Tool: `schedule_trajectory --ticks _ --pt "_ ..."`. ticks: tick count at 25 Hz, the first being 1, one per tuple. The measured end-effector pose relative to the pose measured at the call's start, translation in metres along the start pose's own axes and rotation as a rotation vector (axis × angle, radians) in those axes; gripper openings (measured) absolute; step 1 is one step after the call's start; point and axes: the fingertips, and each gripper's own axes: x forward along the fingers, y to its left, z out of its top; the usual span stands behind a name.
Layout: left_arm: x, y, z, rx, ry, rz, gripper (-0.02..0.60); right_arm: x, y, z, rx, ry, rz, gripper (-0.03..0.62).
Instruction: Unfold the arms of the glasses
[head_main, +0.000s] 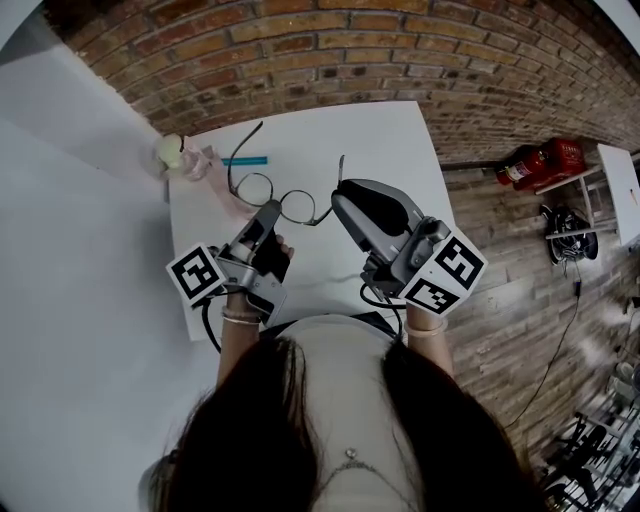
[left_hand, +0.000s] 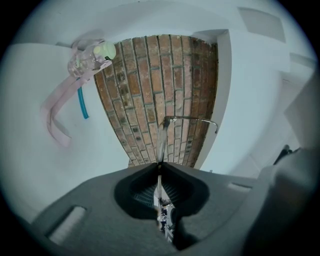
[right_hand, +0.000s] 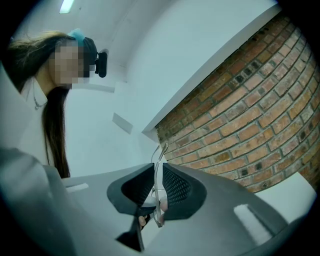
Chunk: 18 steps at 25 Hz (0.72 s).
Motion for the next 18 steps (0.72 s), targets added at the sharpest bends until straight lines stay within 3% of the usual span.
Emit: schedule_trajectory --ticks 11,18 --pt "-0.003 0.008 0.010 -0.004 -0.038 0.029 0.020 -0.019 -0.021 0.010 0.008 -0.044 -0.078 0.043" --pt "-0.002 0.005 0.010 -0.027 -0.038 0.010 0.020 -0.030 -0.041 0.000 -0.013 -0.008 -0.167 0.034"
